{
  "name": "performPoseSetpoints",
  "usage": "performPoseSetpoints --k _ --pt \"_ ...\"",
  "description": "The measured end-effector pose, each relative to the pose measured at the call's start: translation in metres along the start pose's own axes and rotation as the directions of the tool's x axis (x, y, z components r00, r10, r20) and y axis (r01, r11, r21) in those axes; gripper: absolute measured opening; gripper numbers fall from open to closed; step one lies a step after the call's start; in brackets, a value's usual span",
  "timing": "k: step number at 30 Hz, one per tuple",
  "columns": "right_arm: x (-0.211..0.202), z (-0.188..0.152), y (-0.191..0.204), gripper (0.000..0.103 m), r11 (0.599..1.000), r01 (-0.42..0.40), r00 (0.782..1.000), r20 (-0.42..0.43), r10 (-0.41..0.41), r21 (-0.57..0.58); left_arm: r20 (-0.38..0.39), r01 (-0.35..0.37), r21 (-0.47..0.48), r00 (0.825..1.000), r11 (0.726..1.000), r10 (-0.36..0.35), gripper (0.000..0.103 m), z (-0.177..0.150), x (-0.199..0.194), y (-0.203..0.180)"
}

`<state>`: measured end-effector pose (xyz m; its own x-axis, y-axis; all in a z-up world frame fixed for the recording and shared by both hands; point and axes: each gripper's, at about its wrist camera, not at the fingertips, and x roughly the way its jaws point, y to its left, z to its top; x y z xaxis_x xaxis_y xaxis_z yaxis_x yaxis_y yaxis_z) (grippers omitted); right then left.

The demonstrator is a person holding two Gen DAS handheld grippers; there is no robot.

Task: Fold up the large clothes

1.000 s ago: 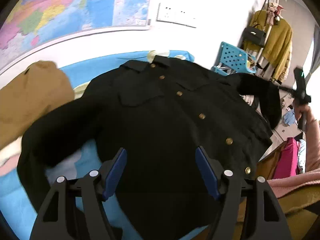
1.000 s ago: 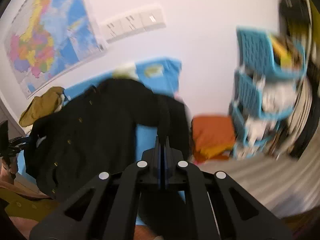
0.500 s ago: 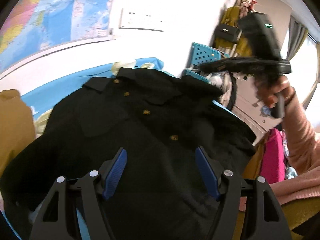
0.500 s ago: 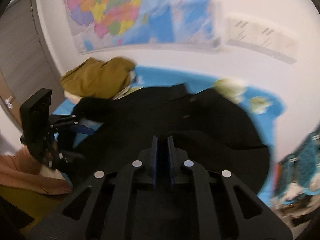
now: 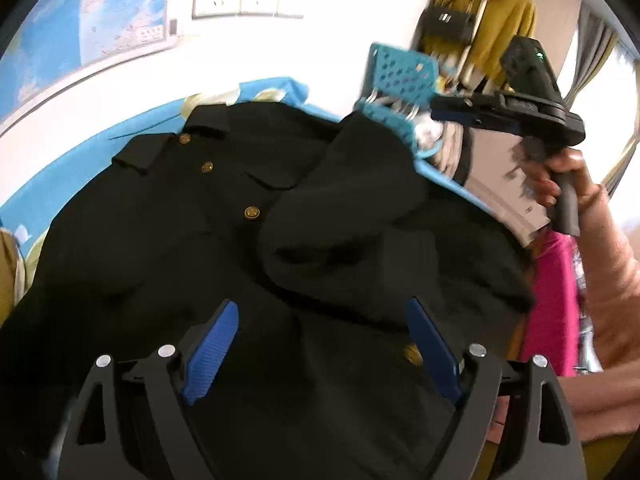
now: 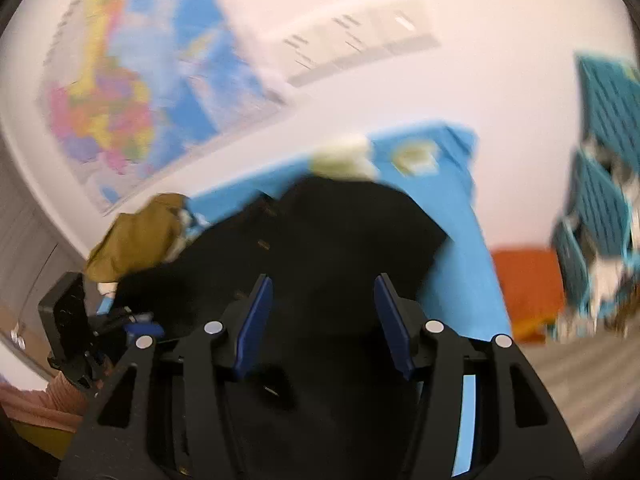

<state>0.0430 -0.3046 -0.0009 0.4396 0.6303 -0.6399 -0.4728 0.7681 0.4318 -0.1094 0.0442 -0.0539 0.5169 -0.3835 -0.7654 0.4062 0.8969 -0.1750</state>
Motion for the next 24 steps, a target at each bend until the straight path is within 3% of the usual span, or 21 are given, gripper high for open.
performPoseSetpoints --k 1,3,4,5,6,7,8,13,16,17,18,19,21,23,24 --pt "0.011 -0.006 -0.006 0.053 1.000 0.004 0.999 -0.037 -0.003 0.006 -0.016 0.009 -0.011 1.000 1.000 -0.010 0.074 0.005 0.011 0.001" --pt "0.029 -0.013 -0.008 0.053 1.000 0.002 0.997 -0.079 -0.002 0.001 -0.051 0.011 -0.043 0.999 0.999 -0.013 0.044 0.012 0.028 0.008" --pt "0.038 -0.013 -0.008 0.049 1.000 -0.019 0.996 -0.088 0.020 0.012 -0.077 0.012 -0.075 0.997 0.997 -0.018 0.033 0.016 0.036 0.013" --pt "0.043 -0.012 -0.008 0.040 0.999 -0.035 0.995 -0.090 0.037 0.022 -0.089 0.017 -0.107 0.996 0.994 -0.026 0.012 0.018 0.040 0.019" --pt "0.050 -0.007 -0.006 0.032 0.999 -0.043 0.995 -0.090 0.044 0.016 -0.093 0.016 -0.131 0.995 0.991 -0.028 0.002 0.019 0.040 0.024" --pt "0.052 -0.005 -0.003 0.015 0.999 -0.045 0.995 -0.084 0.045 -0.001 -0.086 0.022 -0.152 0.996 0.988 -0.035 0.002 0.019 0.037 0.031" --pt "0.054 -0.001 0.003 0.003 0.998 -0.055 0.996 -0.076 0.053 -0.021 -0.049 0.064 -0.186 0.996 0.981 -0.074 0.002 0.020 0.026 0.040" --pt "0.054 0.039 0.038 0.003 0.989 -0.095 0.995 -0.001 0.096 -0.117 0.101 0.109 -0.262 0.991 0.959 -0.085 0.001 0.026 -0.041 0.074" --pt "0.074 0.060 0.052 0.003 0.986 -0.108 0.994 -0.002 0.108 -0.129 0.142 -0.004 -0.275 0.989 0.961 0.045 0.003 0.031 -0.069 0.087" --pt "0.084 0.063 0.055 0.003 0.985 -0.109 0.994 -0.018 0.108 -0.132 0.135 -0.040 -0.279 0.988 0.959 0.080 0.009 0.029 -0.071 0.089" --pt "0.100 0.067 0.057 0.003 0.988 -0.083 0.996 -0.039 0.079 -0.133 0.120 -0.039 -0.283 0.990 0.958 0.076 0.026 0.026 -0.069 0.090" --pt "0.110 0.068 0.058 0.003 0.989 -0.070 0.997 -0.053 0.064 -0.127 0.110 -0.017 -0.279 0.993 0.960 0.050 0.033 0.023 -0.064 0.089" --pt "0.138 0.069 0.053 0.010 0.995 -0.024 0.992 -0.126 0.011 -0.099 0.069 -0.005 -0.254 0.997 0.967 0.023 0.044 0.015 -0.050 0.078" --pt "0.140 0.066 0.051 0.034 0.996 -0.005 0.992 -0.125 -0.007 -0.091 0.032 -0.003 -0.218 0.999 0.976 0.010 0.044 0.010 -0.037 0.066" --pt "0.128 0.063 0.052 0.040 0.996 -0.014 0.996 -0.092 0.005 -0.094 0.022 0.011 -0.204 1.000 0.979 -0.006 0.047 0.007 -0.032 0.060"
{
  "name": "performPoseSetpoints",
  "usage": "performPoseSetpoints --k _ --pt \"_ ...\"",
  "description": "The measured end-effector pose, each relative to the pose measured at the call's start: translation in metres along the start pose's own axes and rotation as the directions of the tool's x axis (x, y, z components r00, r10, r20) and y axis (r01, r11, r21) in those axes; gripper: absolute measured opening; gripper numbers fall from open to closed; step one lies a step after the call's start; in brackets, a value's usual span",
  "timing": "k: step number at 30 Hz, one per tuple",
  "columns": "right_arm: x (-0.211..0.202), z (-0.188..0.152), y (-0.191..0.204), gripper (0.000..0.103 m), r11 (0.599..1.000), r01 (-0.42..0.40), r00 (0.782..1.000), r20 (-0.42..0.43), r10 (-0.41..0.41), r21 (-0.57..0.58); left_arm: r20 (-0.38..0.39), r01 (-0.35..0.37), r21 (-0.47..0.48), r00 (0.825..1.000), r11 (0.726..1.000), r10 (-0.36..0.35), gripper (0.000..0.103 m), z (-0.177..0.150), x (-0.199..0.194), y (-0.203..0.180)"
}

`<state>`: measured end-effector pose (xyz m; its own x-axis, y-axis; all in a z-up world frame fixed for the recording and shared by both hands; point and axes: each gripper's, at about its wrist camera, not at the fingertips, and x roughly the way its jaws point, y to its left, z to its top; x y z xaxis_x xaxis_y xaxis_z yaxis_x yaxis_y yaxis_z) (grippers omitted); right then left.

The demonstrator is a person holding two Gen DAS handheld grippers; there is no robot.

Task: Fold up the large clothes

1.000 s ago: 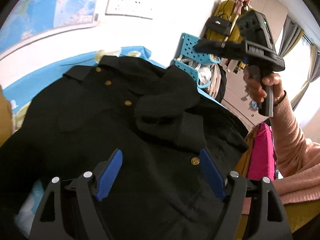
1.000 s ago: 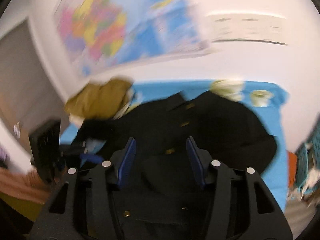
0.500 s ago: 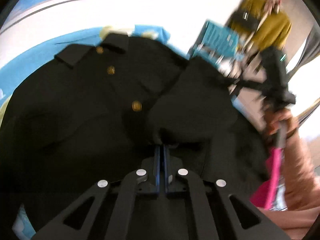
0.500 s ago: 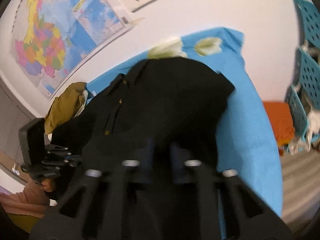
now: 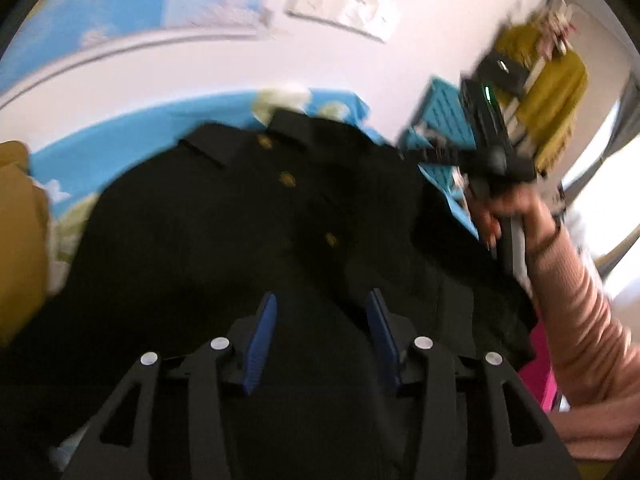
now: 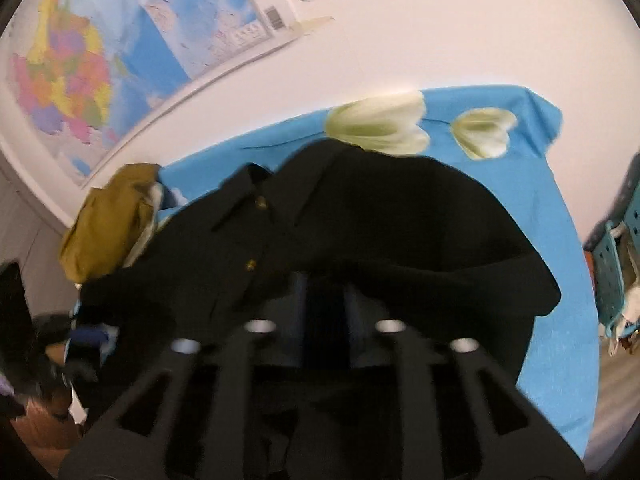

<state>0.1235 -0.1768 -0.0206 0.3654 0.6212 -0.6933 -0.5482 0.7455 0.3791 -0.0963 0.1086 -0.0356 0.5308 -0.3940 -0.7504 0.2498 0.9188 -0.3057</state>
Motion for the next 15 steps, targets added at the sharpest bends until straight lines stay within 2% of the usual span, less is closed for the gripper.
performPoseSetpoints --k 1,3,4,6,7,9,10,12,13,14,15 --pt "-0.010 -0.004 0.003 0.047 1.000 -0.001 1.000 0.025 0.001 -0.014 -0.010 0.016 0.007 1.000 1.000 -0.016 0.049 -0.003 0.004 -0.004" --pt "-0.038 -0.019 0.010 0.050 0.997 -0.007 0.997 0.079 0.012 -0.073 -0.020 0.037 0.010 0.999 0.999 -0.036 0.053 -0.006 0.009 -0.006" --pt "-0.053 -0.031 0.014 0.053 0.993 -0.036 0.995 0.089 0.046 -0.110 -0.019 0.042 0.011 0.999 0.999 -0.041 0.053 -0.005 0.010 -0.005" --pt "-0.065 -0.056 0.020 0.062 0.982 -0.102 0.993 0.038 0.109 -0.157 -0.012 0.055 0.001 0.998 0.998 -0.055 0.056 -0.007 0.010 -0.002" --pt "-0.063 -0.077 0.026 0.067 0.972 -0.142 0.990 -0.043 0.137 -0.185 -0.009 0.061 -0.004 0.998 0.998 -0.061 0.057 -0.013 0.009 0.000" --pt "-0.054 -0.102 0.036 0.066 0.965 -0.150 0.983 -0.138 0.122 -0.216 -0.002 0.074 -0.014 0.997 0.997 -0.074 0.057 -0.015 0.007 0.005" --pt "-0.044 -0.119 0.041 0.064 0.960 -0.137 0.976 -0.197 0.089 -0.244 0.000 0.078 -0.018 0.997 0.997 -0.078 0.058 -0.014 0.008 0.006" --pt "-0.031 -0.136 0.044 0.045 0.960 -0.120 0.964 -0.259 0.052 -0.252 0.003 0.081 -0.025 0.997 0.996 -0.081 0.058 -0.015 0.008 0.008" --pt "-0.032 -0.138 0.045 0.026 0.962 -0.093 0.968 -0.248 0.027 -0.258 0.007 0.082 -0.029 0.997 0.996 -0.082 0.058 -0.017 0.006 0.009" --pt "-0.038 -0.135 0.045 0.012 0.962 -0.103 0.972 -0.230 0.044 -0.253 0.012 0.083 -0.031 0.996 0.996 -0.083 0.058 -0.013 0.008 0.009" --pt "-0.048 -0.128 0.047 0.012 0.962 -0.153 0.974 -0.198 0.108 -0.226 0.019 0.087 -0.030 0.996 0.996 -0.086 0.058 -0.015 0.004 0.009"
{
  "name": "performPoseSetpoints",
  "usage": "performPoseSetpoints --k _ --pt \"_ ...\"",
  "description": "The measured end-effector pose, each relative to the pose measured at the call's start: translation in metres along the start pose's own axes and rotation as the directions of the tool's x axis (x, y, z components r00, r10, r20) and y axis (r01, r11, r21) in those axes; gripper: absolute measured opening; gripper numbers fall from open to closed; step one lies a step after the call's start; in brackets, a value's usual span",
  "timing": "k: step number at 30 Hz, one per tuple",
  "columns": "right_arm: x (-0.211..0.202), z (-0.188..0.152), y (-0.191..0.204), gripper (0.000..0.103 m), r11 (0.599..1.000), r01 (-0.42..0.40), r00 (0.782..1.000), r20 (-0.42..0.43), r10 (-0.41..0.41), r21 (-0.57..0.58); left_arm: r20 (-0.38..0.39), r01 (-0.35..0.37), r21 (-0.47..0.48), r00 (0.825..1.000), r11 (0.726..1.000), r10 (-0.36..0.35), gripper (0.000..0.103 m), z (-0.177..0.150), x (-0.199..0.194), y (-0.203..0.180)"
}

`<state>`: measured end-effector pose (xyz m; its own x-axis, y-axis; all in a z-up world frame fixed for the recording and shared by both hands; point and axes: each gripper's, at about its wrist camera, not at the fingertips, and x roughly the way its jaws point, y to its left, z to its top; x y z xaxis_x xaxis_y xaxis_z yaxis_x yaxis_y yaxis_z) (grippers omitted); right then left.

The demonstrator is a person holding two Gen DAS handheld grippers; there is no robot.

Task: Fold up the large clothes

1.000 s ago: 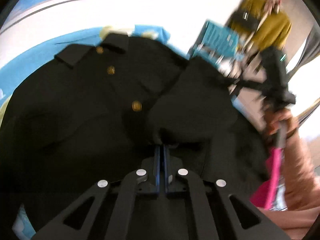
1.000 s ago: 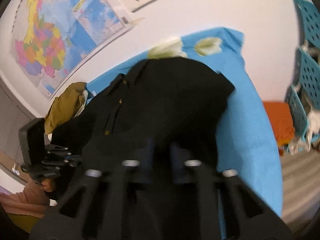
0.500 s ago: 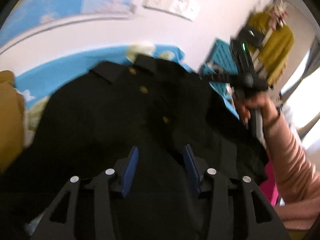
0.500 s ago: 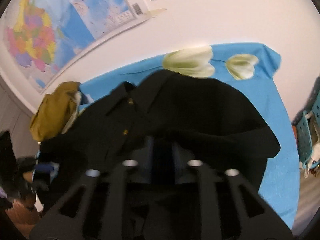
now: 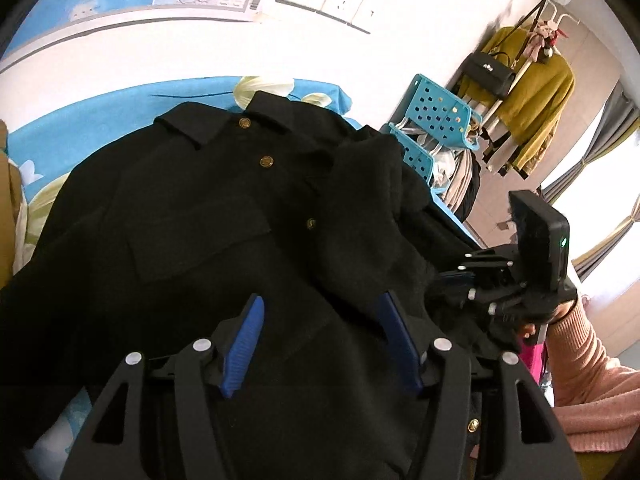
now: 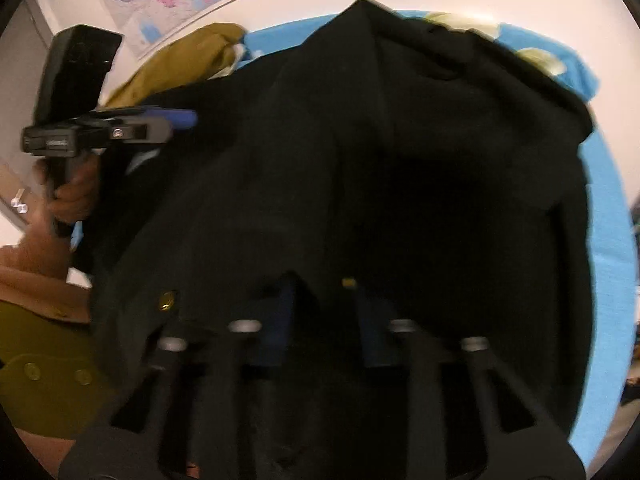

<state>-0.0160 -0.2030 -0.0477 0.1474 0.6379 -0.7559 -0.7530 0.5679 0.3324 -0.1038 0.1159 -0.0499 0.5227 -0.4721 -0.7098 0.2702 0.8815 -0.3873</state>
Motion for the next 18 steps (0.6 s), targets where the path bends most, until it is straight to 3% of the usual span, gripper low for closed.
performPoseSetpoints --k 5,8,13,15,18 --pt "-0.050 0.050 0.038 0.012 0.995 -0.008 0.981 0.192 0.027 -0.096 0.062 -0.010 0.030 0.998 1.000 0.008 0.061 -0.006 -0.031 0.002" --pt "-0.044 0.088 0.060 0.012 0.989 -0.025 0.975 0.215 0.056 -0.143 0.125 -0.011 0.031 0.992 0.999 0.007 0.062 -0.007 -0.056 0.006" --pt "0.031 0.138 0.084 0.013 0.984 -0.090 0.990 0.097 0.106 -0.153 0.213 -0.009 0.031 0.977 0.999 0.002 0.075 -0.011 -0.089 0.013" --pt "0.055 0.144 0.088 0.016 0.984 -0.097 0.993 0.058 0.107 -0.146 0.212 -0.030 0.038 0.977 0.999 0.022 0.085 -0.014 -0.090 0.014" --pt "0.089 0.147 0.083 0.018 0.991 -0.109 0.994 0.016 0.111 -0.078 0.159 -0.074 0.052 0.985 0.996 0.065 0.087 -0.018 -0.072 0.015"
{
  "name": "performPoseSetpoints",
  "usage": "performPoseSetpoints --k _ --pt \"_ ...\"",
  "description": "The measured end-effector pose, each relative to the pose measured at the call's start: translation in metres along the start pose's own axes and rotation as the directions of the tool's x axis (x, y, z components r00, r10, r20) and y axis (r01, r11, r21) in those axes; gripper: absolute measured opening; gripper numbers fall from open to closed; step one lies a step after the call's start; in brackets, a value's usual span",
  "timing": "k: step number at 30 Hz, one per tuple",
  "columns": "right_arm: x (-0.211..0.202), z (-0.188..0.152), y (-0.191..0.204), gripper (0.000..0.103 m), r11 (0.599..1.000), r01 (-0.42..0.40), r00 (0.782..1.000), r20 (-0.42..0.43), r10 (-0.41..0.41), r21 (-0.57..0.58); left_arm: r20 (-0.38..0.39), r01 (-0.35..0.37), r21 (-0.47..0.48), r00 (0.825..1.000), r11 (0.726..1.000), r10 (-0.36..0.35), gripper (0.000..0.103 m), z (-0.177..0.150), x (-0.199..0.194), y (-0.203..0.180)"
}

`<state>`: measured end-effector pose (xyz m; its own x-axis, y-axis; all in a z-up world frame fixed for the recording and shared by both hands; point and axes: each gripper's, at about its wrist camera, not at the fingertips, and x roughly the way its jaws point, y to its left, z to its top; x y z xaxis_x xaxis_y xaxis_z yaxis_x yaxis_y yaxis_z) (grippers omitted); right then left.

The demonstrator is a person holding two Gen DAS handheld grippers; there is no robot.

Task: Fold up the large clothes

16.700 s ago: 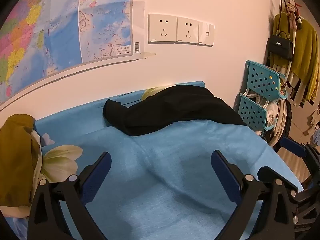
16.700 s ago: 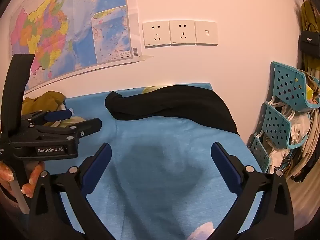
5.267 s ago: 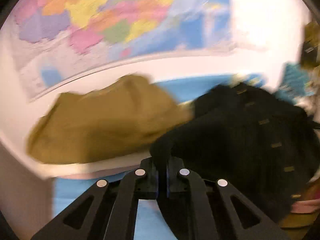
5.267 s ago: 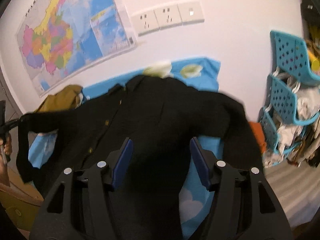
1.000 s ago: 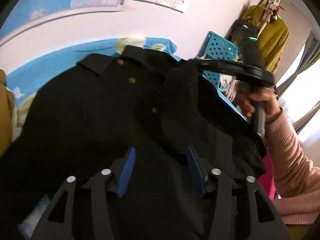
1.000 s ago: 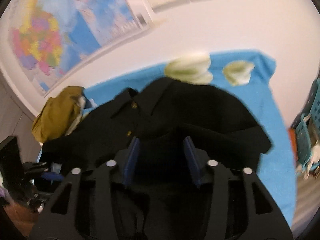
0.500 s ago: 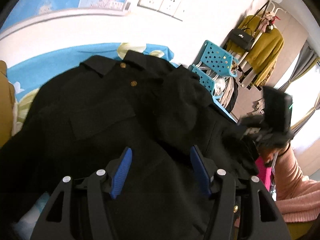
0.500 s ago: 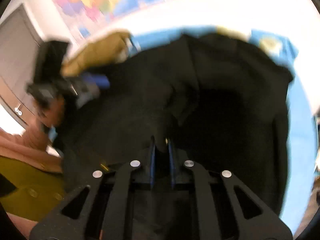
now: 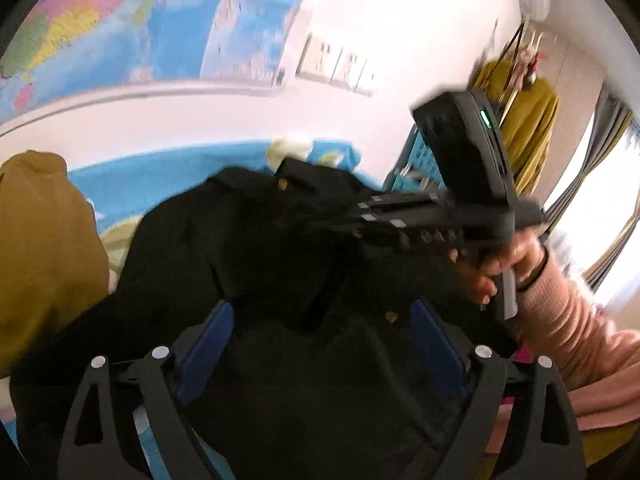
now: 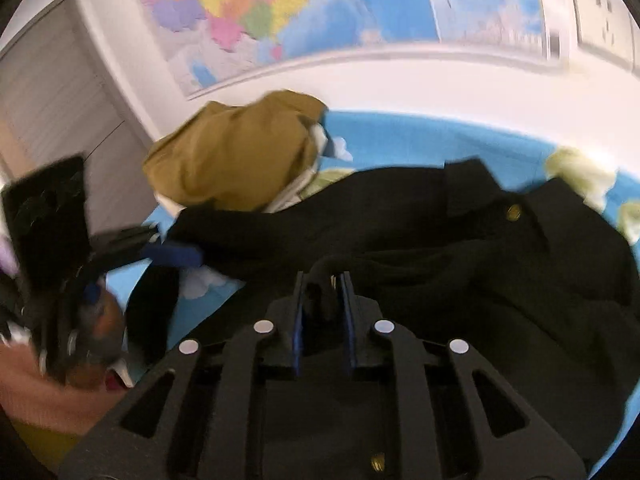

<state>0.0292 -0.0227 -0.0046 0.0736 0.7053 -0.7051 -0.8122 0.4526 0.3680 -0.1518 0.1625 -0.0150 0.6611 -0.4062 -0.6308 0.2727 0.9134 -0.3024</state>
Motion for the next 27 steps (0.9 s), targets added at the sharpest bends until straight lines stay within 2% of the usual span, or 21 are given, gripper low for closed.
performPoseSetpoints --k 1,3,5,7,9,10,12,13,15,16,17,18,20,21,22,23,25,26,27 --pt "0.003 -0.002 -0.001 0.023 1.000 0.003 1.000 0.003 -0.003 0.017 -0.023 -0.008 0.010 1.000 1.000 0.008 0.087 -0.001 0.008 -0.001" --pt "0.000 -0.004 -0.009 0.050 0.998 0.001 1.000 0.031 -0.003 0.065 -0.071 -0.039 0.037 0.997 0.999 0.042 0.090 0.000 0.030 -0.006" --pt "-0.015 -0.007 -0.016 0.058 0.996 -0.010 0.997 0.080 0.002 0.090 -0.097 -0.073 0.058 0.992 0.996 0.078 0.090 0.006 0.051 -0.009" --pt "-0.045 -0.016 -0.030 0.058 0.995 -0.006 0.990 0.140 -0.009 0.101 -0.103 -0.124 0.075 0.986 0.989 0.132 0.090 0.013 0.066 -0.007" --pt "-0.073 -0.024 -0.048 0.060 0.992 0.053 0.980 0.184 -0.074 0.118 -0.117 -0.142 0.046 0.982 0.989 0.146 0.087 0.018 0.078 0.003" --pt "-0.091 -0.033 -0.065 0.060 0.981 0.113 0.968 0.205 -0.145 0.157 -0.127 -0.142 0.019 0.982 0.990 0.143 0.084 0.021 0.082 0.010" --pt "-0.116 -0.047 -0.097 0.060 0.951 0.196 0.945 0.214 -0.248 0.238 -0.132 -0.136 -0.059 0.983 0.989 0.127 0.069 0.027 0.085 0.029" --pt "-0.131 -0.059 -0.121 0.060 0.916 0.261 0.922 0.204 -0.330 0.305 -0.133 -0.129 -0.095 0.984 0.987 0.116 0.064 0.028 0.085 0.038" --pt "-0.149 -0.075 -0.157 0.062 0.855 0.324 0.891 0.173 -0.420 0.405 -0.141 -0.119 -0.200 0.986 0.973 0.091 0.038 0.029 0.082 0.062" --pt "-0.153 -0.085 -0.178 0.062 0.822 0.335 0.885 0.144 -0.442 0.460 -0.143 -0.118 -0.242 0.986 0.963 0.085 0.033 0.029 0.080 0.071" --pt "-0.153 -0.094 -0.195 0.062 0.799 0.325 0.891 0.121 -0.438 0.505 -0.140 -0.124 -0.287 0.986 0.950 0.086 0.024 0.029 0.075 0.083" --pt "-0.150 -0.098 -0.205 0.062 0.795 0.304 0.902 0.110 -0.417 0.525 -0.138 -0.126 -0.305 0.987 0.944 0.087 0.019 0.029 0.071 0.088" --pt "-0.134 -0.106 -0.215 0.062 0.799 0.278 0.925 0.077 -0.373 0.533 -0.140 -0.126 -0.340 0.987 0.932 0.082 0.019 0.029 0.063 0.097" --pt "-0.124 -0.106 -0.216 0.061 0.807 0.276 0.932 0.060 -0.358 0.521 -0.144 -0.135 -0.354 0.986 0.925 0.089 0.019 0.028 0.060 0.100" --pt "-0.121 -0.106 -0.217 0.053 0.817 0.270 0.936 0.058 -0.346 0.510 -0.146 -0.143 -0.366 0.985 0.920 0.095 0.019 0.027 0.057 0.104" --pt "-0.117 -0.105 -0.215 0.040 0.823 0.273 0.936 0.059 -0.346 0.498 -0.150 -0.147 -0.369 0.984 0.918 0.097 0.019 0.028 0.057 0.106" --pt "-0.116 -0.103 -0.212 0.030 0.829 0.292 0.930 0.061 -0.362 0.477 -0.167 -0.172 -0.375 0.979 0.911 0.116 0.017 0.027 0.057 0.109" --pt "-0.120 -0.103 -0.212 0.021 0.831 0.287 0.929 0.073 -0.363 0.476 -0.175 -0.178 -0.382 0.977 0.907 0.118 0.015 0.026 0.057 0.111" --pt "-0.124 -0.102 -0.211 0.016 0.837 0.280 0.928 0.091 -0.361 0.471 -0.177 -0.180 -0.387 0.977 0.904 0.119 0.014 0.026 0.059 0.111"
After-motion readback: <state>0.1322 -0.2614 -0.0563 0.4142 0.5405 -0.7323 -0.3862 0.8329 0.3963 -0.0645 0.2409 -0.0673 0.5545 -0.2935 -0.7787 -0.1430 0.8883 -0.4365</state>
